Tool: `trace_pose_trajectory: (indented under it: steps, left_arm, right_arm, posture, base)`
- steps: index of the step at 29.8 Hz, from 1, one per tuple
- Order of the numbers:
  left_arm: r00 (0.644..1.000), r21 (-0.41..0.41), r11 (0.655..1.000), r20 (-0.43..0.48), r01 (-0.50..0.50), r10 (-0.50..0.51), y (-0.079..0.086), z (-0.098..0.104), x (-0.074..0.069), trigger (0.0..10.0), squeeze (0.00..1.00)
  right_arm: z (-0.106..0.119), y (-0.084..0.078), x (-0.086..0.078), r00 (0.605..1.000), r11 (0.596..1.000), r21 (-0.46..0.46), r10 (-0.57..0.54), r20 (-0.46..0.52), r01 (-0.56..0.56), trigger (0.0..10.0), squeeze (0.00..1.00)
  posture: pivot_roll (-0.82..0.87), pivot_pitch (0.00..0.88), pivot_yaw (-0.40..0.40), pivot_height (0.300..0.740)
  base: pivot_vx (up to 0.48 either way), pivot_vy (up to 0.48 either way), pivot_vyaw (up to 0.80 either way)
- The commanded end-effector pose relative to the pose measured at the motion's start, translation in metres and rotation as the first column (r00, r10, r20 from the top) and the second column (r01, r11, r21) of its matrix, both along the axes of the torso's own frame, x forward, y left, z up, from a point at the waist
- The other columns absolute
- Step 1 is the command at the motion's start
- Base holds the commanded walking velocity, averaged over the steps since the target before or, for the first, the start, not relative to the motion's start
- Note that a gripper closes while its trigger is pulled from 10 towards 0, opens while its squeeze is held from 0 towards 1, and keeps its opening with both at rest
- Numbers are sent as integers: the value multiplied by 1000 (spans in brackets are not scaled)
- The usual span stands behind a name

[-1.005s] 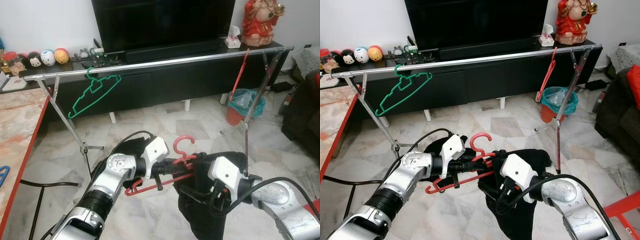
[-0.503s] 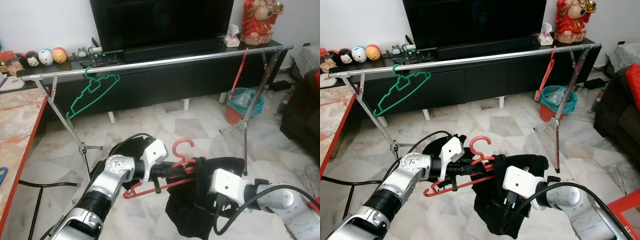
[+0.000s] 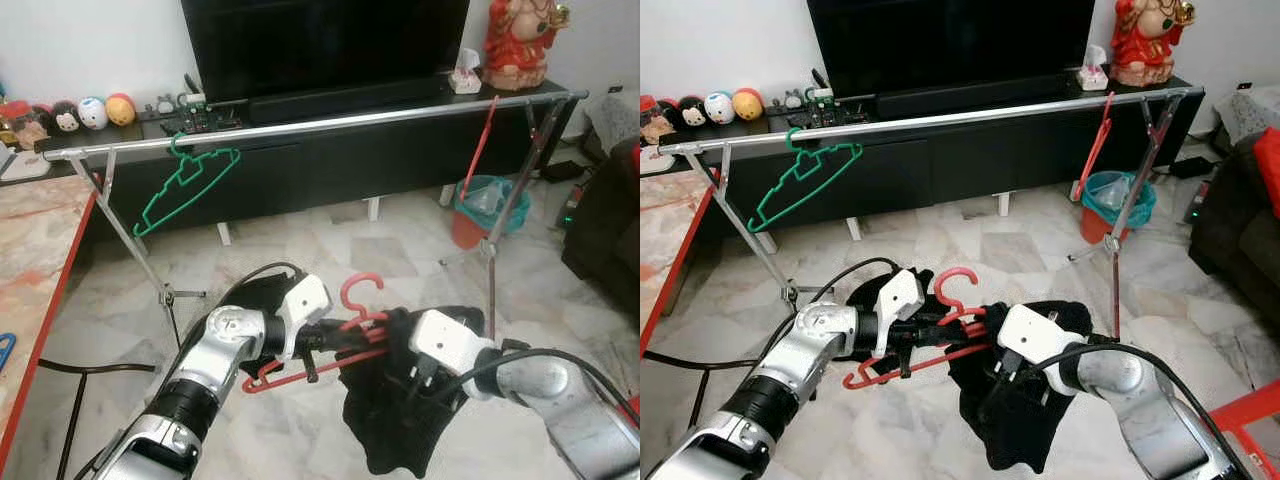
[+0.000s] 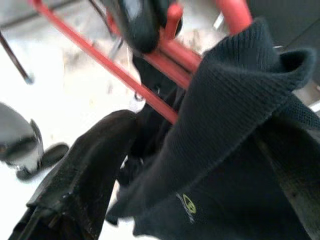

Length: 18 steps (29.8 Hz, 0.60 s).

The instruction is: Hang hanger

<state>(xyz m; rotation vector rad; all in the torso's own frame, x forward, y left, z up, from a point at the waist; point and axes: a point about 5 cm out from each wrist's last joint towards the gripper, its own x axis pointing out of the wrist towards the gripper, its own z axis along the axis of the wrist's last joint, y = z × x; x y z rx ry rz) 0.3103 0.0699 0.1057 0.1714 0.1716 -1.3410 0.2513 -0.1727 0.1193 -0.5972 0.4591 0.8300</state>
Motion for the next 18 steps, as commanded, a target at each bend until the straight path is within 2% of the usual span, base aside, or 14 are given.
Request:
trace_pose_trajectory:
  steps: [1, 5, 7, 12, 18]
  left_arm:
    - [999, -3, 999, -2, 42, -42, -3, 2, -3, 10000, 0]
    - [999, 4, 999, -7, 52, -52, -3, 1, -4, 10000, 0]
    - [999, 4, 999, -10, 52, -52, -3, 1, -4, 10000, 0]
    - [998, 7, 998, -20, 59, -59, -1, -1, -6, 10000, 0]
    - [998, 8, 998, -23, 58, -58, -1, -1, -6, 10000, 0]
  right_arm:
    - [25, 4, 7, 995, 998, 59, -10, 95, 5, 10000, 0]
    - [25, 3, 2, 999, 999, 48, 0, 49, -2, 10000, 0]
    - [21, 1, -7, 999, 999, 27, 43, 26, -44, 10000, 0]
    - [22, 4, -22, 997, 995, 69, 71, -21, -70, 10000, 0]
    - [17, 4, -36, 996, 996, 69, 58, -70, -53, 10000, 0]
  posture:
    - [-121, 0, 30, 740]
    - [-122, 0, 29, 740]
    - [-122, 0, 28, 740]
    - [-124, 0, 27, 740]
    - [-124, 0, 21, 740]
  base:
    - [0, 0, 0]
    - [0, 0, 0]
    - [0, 0, 0]
    - [0, 0, 0]
    - [0, 0, 0]
